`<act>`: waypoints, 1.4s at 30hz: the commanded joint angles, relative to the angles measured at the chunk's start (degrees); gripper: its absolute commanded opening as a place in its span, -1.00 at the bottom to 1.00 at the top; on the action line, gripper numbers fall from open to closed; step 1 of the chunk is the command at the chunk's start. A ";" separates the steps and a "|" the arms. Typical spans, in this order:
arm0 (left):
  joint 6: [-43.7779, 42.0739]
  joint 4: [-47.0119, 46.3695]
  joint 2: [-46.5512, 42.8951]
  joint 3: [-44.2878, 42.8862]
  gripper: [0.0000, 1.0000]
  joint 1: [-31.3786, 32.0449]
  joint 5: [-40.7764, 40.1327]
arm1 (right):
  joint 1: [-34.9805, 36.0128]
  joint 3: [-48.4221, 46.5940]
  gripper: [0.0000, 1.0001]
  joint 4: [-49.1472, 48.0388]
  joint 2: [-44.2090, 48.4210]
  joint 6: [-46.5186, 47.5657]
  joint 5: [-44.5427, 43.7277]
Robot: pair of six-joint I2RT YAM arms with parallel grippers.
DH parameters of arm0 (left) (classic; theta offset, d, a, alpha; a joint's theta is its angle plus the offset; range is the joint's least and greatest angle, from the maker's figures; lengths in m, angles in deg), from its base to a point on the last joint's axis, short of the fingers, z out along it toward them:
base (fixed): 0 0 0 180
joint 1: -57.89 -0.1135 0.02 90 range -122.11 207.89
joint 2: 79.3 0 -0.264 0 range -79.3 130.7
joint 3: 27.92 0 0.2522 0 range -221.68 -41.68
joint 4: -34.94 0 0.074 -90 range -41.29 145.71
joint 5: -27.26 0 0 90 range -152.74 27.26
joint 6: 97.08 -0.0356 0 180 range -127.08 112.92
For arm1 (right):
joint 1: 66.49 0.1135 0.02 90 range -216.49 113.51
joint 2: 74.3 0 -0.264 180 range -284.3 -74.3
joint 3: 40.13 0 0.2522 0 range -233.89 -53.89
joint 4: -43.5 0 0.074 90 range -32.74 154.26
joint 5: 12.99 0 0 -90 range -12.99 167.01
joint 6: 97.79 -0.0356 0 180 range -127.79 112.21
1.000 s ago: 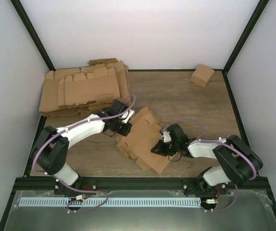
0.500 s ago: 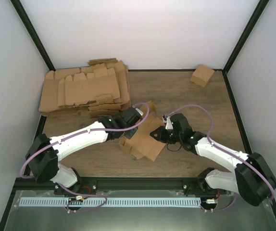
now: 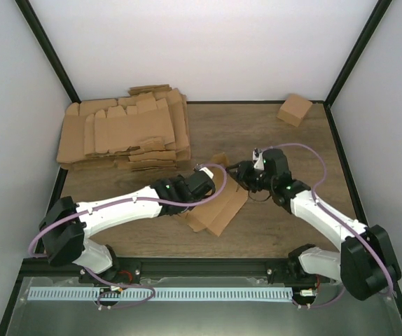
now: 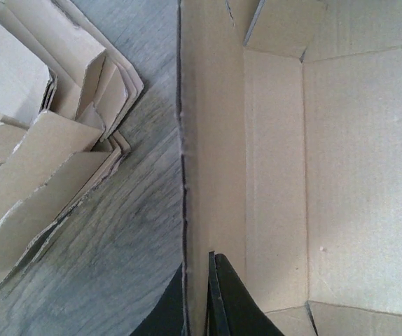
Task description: Fold the paper box
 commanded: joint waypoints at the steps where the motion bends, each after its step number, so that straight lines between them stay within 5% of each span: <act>1: -0.42 -1.64 -0.44 1.67 -0.92 1.33 -3.58 | -2.30 -6.14 -0.32 -3.41 -4.18 -3.41 6.50; 7: -0.10 -1.12 0.74 1.69 -0.92 3.04 -6.70 | -2.34 -10.95 -0.18 -4.57 -8.44 -5.17 9.27; 11: 0.02 -0.33 2.84 1.23 -0.93 4.08 -8.99 | -2.26 -12.83 0.21 -4.50 -10.50 -6.17 10.61; 28: 0.77 1.63 9.65 -1.93 -0.92 5.85 -14.78 | 0.57 -15.29 0.16 -1.55 -19.07 -6.69 10.86; 33: 0.68 1.82 10.77 -2.22 -0.92 5.93 -15.31 | 1.72 -16.23 -0.07 -3.20 -22.31 -6.48 12.52; 36: 0.96 1.66 11.31 -2.15 -0.91 5.93 -15.53 | 2.12 -17.26 -0.42 -3.28 -23.83 -5.90 13.21; 42: 0.92 0.78 10.07 -2.35 -0.28 5.64 -10.60 | 2.13 -18.94 -0.98 -3.30 -25.97 -4.48 13.70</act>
